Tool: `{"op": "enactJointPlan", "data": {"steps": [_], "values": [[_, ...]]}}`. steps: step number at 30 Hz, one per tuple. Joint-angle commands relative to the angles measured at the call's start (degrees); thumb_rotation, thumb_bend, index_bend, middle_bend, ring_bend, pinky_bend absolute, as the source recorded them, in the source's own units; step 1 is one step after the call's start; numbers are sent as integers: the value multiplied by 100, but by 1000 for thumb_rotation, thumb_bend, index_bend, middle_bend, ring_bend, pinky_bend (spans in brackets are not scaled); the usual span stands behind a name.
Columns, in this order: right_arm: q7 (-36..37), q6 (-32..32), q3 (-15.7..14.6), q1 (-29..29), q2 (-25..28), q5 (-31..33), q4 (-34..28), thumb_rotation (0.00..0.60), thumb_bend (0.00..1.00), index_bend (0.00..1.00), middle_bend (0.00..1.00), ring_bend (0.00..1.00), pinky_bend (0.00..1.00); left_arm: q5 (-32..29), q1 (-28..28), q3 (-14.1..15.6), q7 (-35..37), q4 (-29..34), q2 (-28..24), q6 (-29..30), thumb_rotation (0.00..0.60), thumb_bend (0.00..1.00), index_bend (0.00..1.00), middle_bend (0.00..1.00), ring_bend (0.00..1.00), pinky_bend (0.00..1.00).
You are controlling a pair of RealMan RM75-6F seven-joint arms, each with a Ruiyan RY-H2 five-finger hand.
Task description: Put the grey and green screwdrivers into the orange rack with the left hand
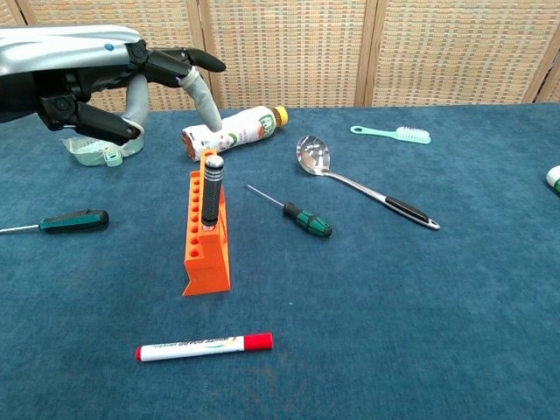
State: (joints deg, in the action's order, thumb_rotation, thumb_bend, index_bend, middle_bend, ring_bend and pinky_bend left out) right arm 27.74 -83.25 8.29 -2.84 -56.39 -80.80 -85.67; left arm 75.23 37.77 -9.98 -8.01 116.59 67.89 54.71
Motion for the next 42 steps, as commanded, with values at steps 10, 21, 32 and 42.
{"op": "enactJointPlan", "data": {"steps": [10, 21, 32, 42], "values": [[-22, 8, -3, -4, -5, 2, -2, 600, 0, 18, 0, 0, 0, -525, 261, 26, -340, -216, 281, -86, 600, 1000, 382, 0, 0, 0], [-12, 38, -3, -15, -8, 10, 6, 600, 0, 18, 0, 0, 0, -527, 289, 123, -381, -250, 305, -44, 600, 1000, 390, 0, 0, 0], [-29, 35, 1, -15, -11, 16, 3, 600, 0, 18, 0, 0, 0, -516, 278, 238, -393, -214, 211, -15, 600, 1000, 428, 0, 0, 0], [-44, 23, 1, -12, -14, 12, -8, 600, 0, 18, 0, 0, 0, -494, 212, 300, -375, -142, 61, 80, 600, 1000, 443, 0, 0, 0]]}}
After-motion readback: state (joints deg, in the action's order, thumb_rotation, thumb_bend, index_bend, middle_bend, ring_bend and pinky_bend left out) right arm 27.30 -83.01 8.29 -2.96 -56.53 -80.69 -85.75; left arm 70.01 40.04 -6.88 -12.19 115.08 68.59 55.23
